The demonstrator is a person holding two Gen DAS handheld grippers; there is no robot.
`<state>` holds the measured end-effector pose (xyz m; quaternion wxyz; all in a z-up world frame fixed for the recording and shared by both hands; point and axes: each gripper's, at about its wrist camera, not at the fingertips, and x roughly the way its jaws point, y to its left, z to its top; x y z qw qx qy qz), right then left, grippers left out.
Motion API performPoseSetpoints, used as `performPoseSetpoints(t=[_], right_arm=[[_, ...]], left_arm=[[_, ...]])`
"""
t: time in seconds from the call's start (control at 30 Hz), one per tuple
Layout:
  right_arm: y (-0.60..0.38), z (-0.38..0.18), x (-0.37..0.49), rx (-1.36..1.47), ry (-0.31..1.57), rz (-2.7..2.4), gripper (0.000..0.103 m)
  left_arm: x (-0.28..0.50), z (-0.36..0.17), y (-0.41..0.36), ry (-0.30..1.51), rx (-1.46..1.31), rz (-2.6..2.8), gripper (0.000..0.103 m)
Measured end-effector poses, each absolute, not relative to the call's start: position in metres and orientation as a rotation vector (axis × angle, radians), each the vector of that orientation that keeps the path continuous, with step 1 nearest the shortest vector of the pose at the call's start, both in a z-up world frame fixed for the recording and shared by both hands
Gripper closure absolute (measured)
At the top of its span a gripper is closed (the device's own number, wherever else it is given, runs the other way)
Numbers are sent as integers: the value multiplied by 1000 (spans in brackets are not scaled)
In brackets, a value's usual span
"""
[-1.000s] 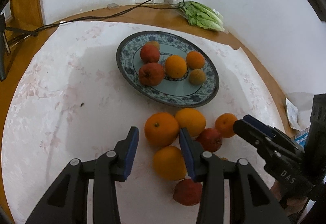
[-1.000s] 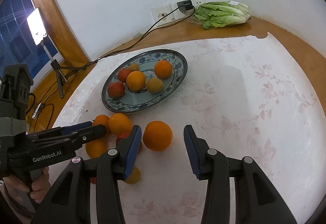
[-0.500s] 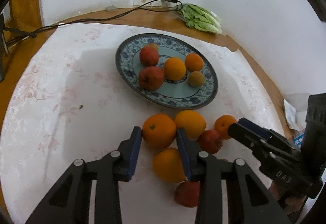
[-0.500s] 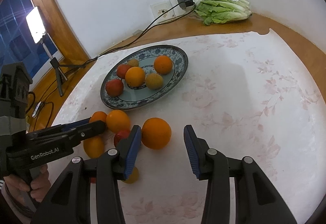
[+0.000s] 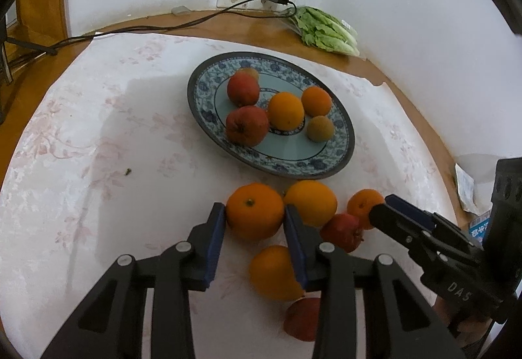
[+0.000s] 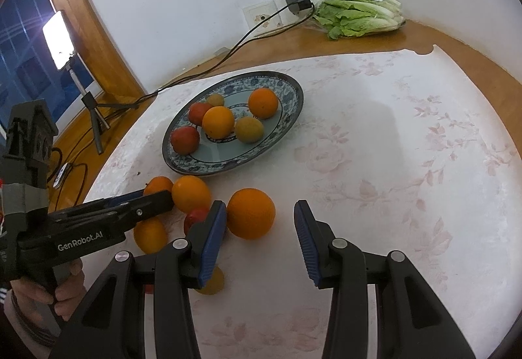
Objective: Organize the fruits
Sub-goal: 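Close the left gripper on an orange while the right gripper grasps another orange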
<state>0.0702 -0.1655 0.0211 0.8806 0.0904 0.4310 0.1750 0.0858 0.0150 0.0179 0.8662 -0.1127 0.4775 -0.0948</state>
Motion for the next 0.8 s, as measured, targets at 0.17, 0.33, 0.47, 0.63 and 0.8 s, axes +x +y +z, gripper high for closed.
performPoseSetpoints(t=[0.17,0.33,0.47,0.63,0.8], right_arm=[[-162,19,74,198,904,379,59],[-159,18,73,196,898,392,62],[-158,17,75,194,896,395,63],[-156,19,75,193,899,406,68],[-155,21,74,178,901,395,69]], left_arm=[[85,18,15,997,-231,-199,66],[85,19,15,994,-222,-193,66],[84,20,17,990,-231,-185,66],[81,24,19,977,-241,-180,66],[78,26,22,972,-252,-172,66]])
